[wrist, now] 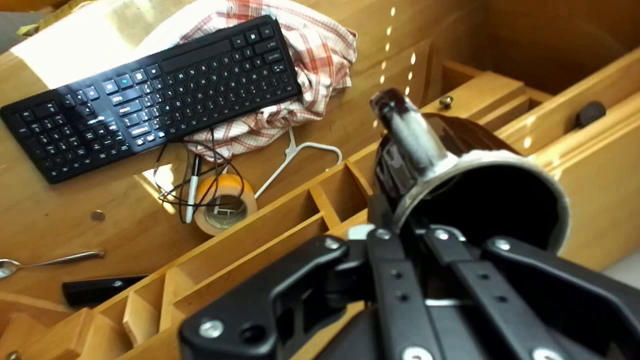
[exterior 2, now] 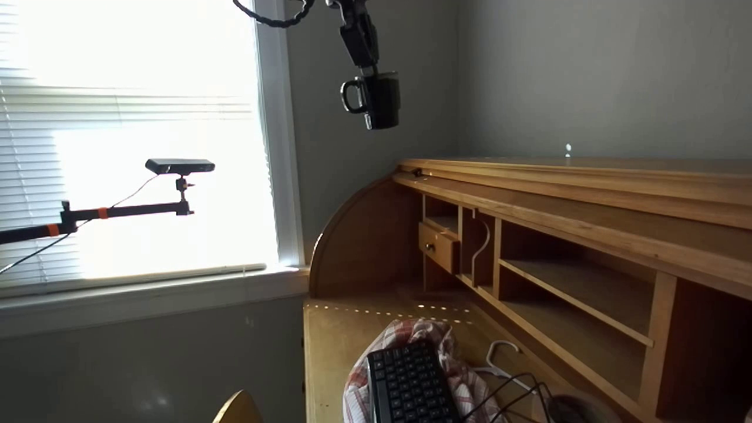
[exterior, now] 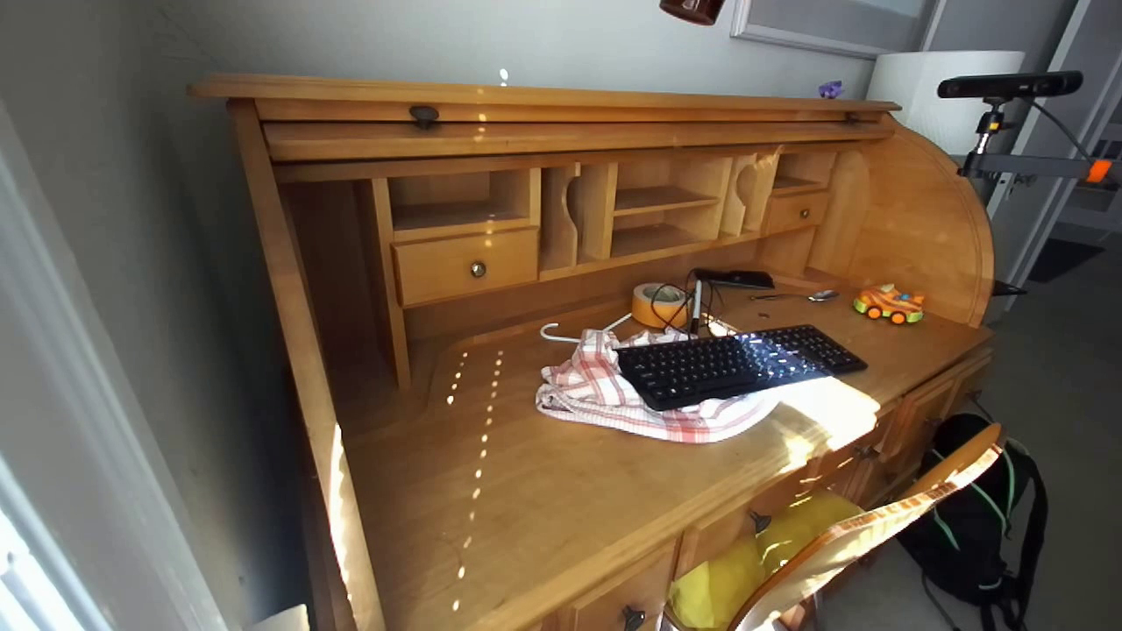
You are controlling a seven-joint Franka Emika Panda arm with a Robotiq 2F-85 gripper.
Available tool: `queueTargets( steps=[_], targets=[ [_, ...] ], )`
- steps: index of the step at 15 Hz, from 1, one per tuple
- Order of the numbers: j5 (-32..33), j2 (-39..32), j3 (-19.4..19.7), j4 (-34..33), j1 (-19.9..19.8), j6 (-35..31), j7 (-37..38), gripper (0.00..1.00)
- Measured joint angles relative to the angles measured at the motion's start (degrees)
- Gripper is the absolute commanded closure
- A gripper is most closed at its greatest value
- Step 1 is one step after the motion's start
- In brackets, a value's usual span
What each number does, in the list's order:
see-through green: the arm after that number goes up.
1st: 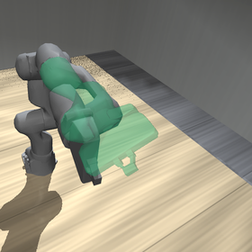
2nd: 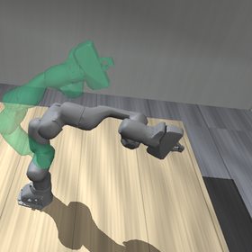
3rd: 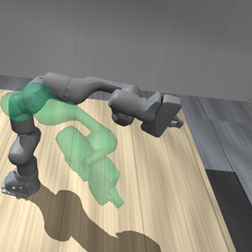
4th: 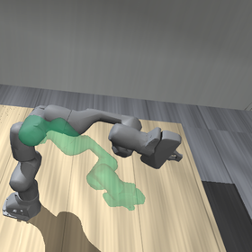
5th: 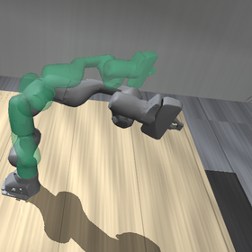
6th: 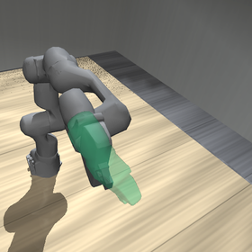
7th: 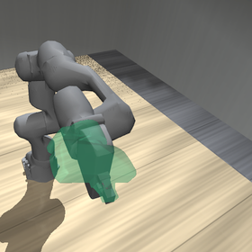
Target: Put the mug on the top part of the desk
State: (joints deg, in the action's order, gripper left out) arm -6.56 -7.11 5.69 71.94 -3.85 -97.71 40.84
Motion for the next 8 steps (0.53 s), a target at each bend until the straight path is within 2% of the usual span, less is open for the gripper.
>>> queueTargets(
  steps=[3,4,5,8],
  targets=[
    [0.00,-3.30,0.65,-4.82,-0.65,1.32,2.52,0.93],
    [0.00,-3.84,0.65,-5.37,-0.63,1.34,2.83,0.93],
    [0.00,-4.19,0.62,-5.75,-0.60,1.37,3.01,0.98],
    [0.15,-4.58,0.61,-5.94,-0.60,1.40,3.10,0.98]
  ],
)
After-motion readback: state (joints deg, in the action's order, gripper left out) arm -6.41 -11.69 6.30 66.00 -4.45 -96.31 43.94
